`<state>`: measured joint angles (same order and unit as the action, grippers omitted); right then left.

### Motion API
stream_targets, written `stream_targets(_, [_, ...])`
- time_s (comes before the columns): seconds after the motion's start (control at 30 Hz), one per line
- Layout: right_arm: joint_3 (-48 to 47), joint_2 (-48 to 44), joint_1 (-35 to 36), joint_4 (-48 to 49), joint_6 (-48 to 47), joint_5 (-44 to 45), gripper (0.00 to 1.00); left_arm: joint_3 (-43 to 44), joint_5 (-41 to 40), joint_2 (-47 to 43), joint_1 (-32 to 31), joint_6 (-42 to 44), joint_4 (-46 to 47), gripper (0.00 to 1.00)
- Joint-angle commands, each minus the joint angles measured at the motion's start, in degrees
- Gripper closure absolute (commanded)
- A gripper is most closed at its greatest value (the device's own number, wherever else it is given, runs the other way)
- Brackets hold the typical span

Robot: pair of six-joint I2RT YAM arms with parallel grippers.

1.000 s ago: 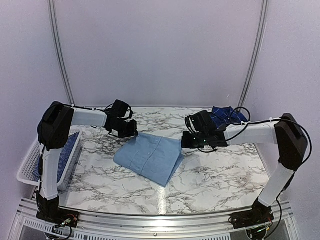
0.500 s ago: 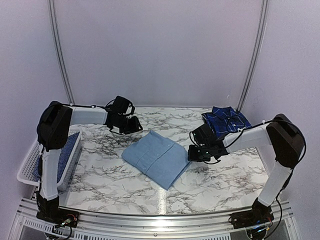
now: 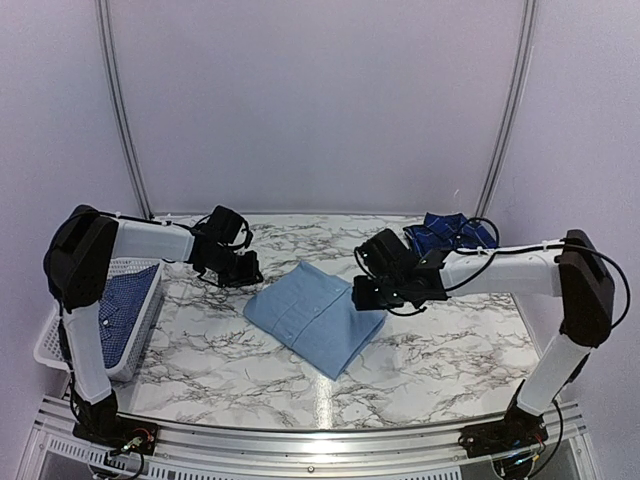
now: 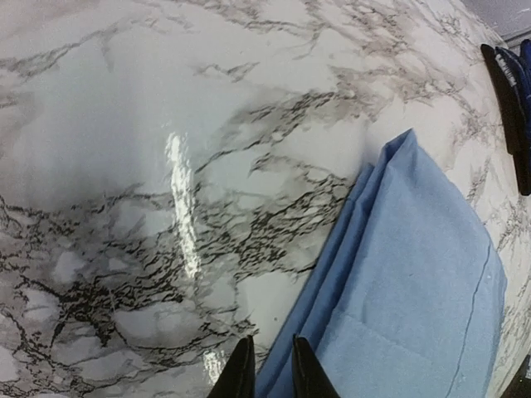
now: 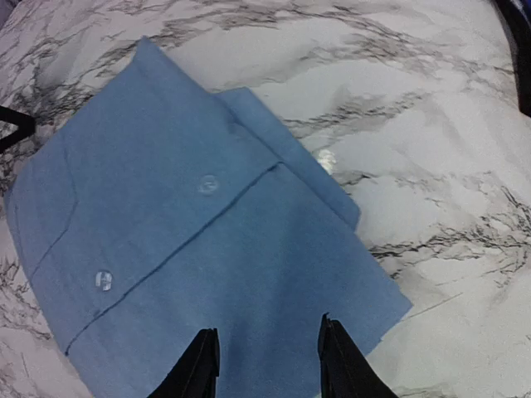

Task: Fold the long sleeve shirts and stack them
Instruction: Move the square-folded shirt to the center of the board.

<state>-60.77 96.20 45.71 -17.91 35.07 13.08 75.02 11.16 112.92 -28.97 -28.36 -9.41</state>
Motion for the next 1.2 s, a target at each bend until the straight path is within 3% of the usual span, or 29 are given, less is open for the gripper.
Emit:
stream_targets(0.0, [-6.51, 2.84, 7.17, -3.60, -0.05, 0.67, 0.62, -4.16, -2.59, -2.14, 0.41, -0.82, -2.46, 0.85])
stream_targets(0.13, [-9.40, 7.20, 10.92, -3.71, -0.65, -1.54, 0.62, -7.13, -2.74, -2.94, 0.21, -1.88, -2.39, 0.90])
stream_targets(0.27, [-6.33, 8.89, 12.48, -3.01, -0.22, -5.01, 0.62, -11.39, -2.92, -5.13, -1.81, -2.87, -2.12, 0.93])
stream_targets(0.53, [5.54, 4.79, 11.61, -3.91, 1.44, -3.98, 0.62, -21.18, -5.25, -10.67, -11.84, -8.88, -0.36, 0.97])
stream_targets(0.73, [7.13, 1.31, 8.78, -4.17, 0.68, -2.89, 0.62, -26.33, -10.22, -16.78, -13.00, -11.14, -1.66, 0.94])
stream_targets(0.97, [5.86, -2.88, 7.05, -6.42, 0.14, -2.25, 0.60, -24.23, -9.81, -22.86, -11.04, -7.71, -6.09, 0.73])
stream_targets(1.17, [8.44, -6.68, 4.77, -5.93, 1.29, -2.27, 0.56, -17.37, 3.59, -18.78, -10.18, 0.37, -4.91, 0.42])
